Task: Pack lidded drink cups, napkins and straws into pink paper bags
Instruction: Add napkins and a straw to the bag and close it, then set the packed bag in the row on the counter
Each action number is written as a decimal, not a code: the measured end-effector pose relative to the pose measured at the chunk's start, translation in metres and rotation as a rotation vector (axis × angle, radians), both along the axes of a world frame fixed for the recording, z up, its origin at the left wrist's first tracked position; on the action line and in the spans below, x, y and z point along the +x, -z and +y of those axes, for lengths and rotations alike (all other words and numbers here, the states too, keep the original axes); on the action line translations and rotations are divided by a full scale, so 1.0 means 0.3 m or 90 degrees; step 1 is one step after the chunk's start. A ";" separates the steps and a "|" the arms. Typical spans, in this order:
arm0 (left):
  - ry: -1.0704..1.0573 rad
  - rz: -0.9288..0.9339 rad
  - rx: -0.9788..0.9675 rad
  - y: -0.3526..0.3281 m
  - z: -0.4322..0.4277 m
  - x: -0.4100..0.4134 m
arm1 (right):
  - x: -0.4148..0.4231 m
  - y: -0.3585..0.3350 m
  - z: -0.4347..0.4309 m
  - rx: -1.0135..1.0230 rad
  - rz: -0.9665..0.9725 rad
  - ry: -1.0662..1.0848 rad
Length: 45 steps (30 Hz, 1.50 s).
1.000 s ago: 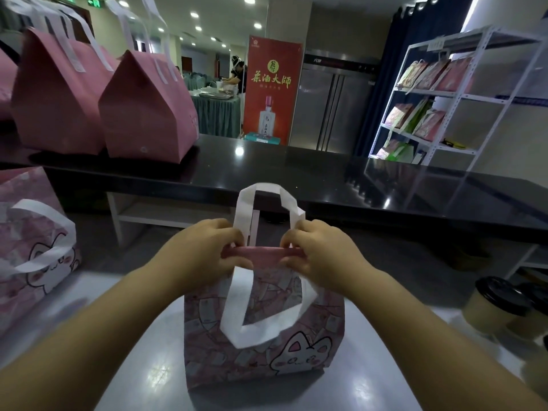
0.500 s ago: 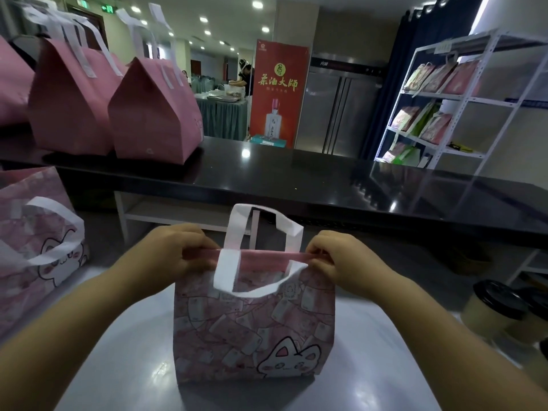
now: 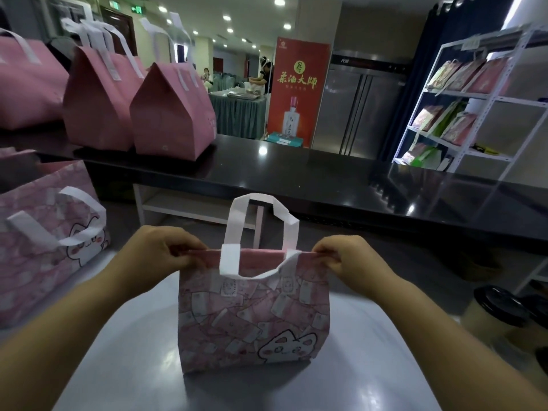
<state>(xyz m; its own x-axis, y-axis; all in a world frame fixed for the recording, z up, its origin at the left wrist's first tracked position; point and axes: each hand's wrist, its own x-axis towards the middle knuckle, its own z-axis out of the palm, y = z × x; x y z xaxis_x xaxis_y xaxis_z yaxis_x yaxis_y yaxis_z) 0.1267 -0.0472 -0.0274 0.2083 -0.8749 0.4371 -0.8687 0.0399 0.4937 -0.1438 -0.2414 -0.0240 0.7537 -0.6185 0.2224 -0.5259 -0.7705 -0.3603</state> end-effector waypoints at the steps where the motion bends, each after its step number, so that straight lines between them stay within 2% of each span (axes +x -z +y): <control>1: -0.002 0.009 0.002 -0.003 0.005 -0.007 | -0.004 0.003 -0.003 -0.003 -0.004 0.004; 8: -0.025 0.069 -0.014 -0.024 0.025 -0.044 | -0.016 -0.024 -0.020 -0.015 -0.079 0.001; 19: 0.008 0.131 -0.168 -0.250 -0.037 0.060 | 0.050 -0.261 -0.042 -0.016 -0.306 -0.032; 21: 0.004 0.097 -0.201 -0.306 -0.063 0.096 | 0.087 -0.326 -0.049 -0.052 -0.335 -0.031; 29: -0.017 -0.165 -0.339 -0.550 -0.240 0.270 | 0.229 -0.608 -0.104 -0.205 -0.417 0.040; 32: -0.018 -0.189 -0.356 -0.578 -0.339 0.336 | 0.293 -0.685 -0.130 -0.278 -0.433 0.076; 36: -0.020 -0.141 -0.292 -0.559 -0.460 0.390 | 0.405 -0.740 -0.164 -0.378 -0.432 0.151; 38: -0.002 -0.120 -0.258 -0.528 -0.512 0.391 | 0.474 -0.736 -0.181 -0.385 -0.414 0.174; 45: 0.103 0.090 -0.120 -0.422 -0.654 0.383 | 0.687 -0.622 -0.276 -0.361 -0.343 0.282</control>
